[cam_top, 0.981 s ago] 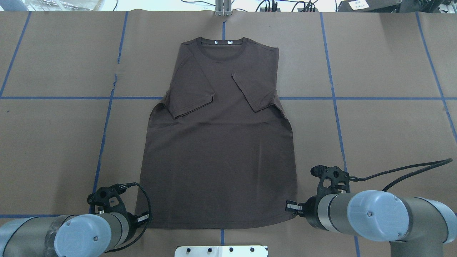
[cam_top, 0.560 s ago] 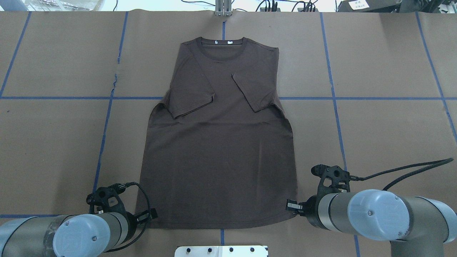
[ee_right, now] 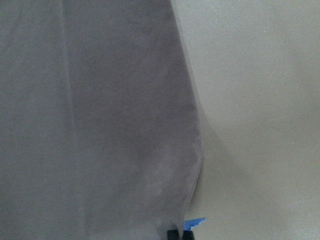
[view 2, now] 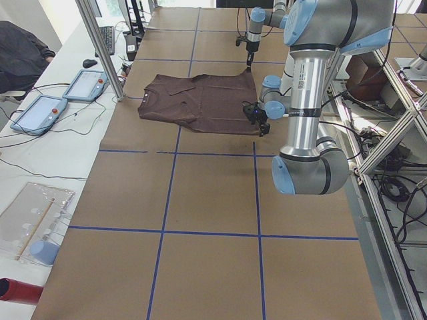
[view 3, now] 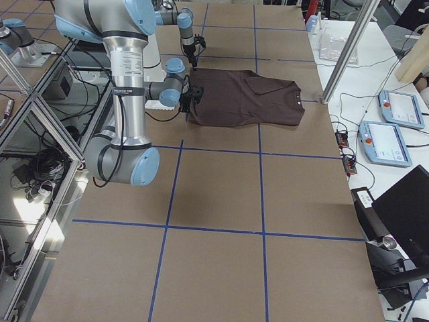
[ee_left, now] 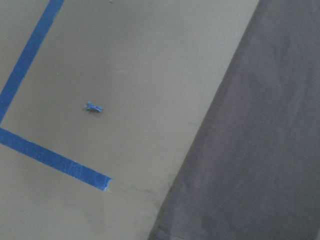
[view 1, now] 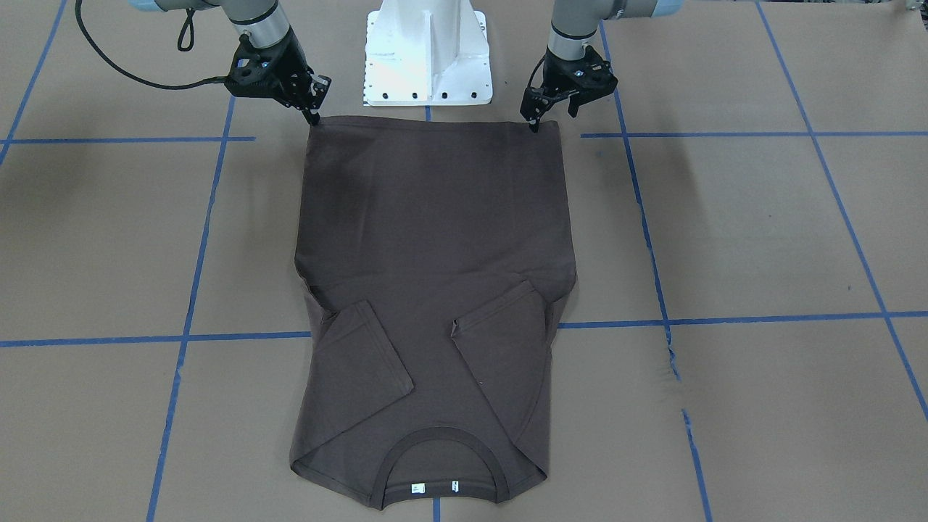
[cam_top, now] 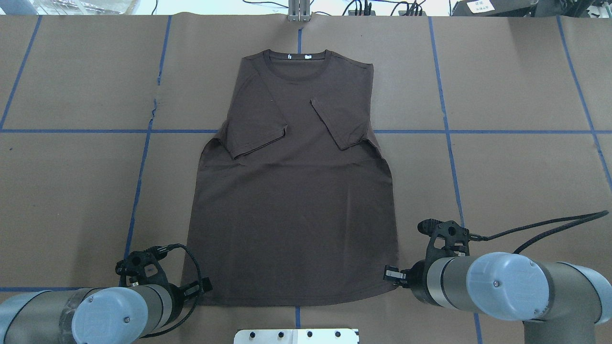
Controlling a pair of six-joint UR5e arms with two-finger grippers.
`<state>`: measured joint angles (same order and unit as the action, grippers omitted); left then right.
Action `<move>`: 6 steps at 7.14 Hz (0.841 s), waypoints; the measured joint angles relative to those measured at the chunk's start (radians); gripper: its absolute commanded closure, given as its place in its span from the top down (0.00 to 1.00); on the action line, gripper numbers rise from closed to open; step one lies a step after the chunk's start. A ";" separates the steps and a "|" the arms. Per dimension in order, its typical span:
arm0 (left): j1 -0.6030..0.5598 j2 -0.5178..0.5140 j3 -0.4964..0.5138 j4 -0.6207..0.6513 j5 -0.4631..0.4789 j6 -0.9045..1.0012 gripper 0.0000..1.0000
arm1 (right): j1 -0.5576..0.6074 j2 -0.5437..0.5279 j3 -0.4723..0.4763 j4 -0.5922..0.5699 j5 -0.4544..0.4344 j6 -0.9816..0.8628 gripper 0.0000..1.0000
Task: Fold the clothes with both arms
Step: 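Grasp both hem corners nearest the robot with left and right grippers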
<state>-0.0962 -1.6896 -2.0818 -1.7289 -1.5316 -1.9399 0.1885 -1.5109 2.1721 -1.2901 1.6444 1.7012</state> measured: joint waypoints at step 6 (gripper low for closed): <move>0.002 -0.007 0.014 -0.006 -0.001 -0.009 0.39 | 0.000 0.000 0.000 0.000 0.000 0.000 0.00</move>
<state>-0.0939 -1.6963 -2.0678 -1.7349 -1.5322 -1.9485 0.1890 -1.5114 2.1721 -1.2901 1.6448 1.7012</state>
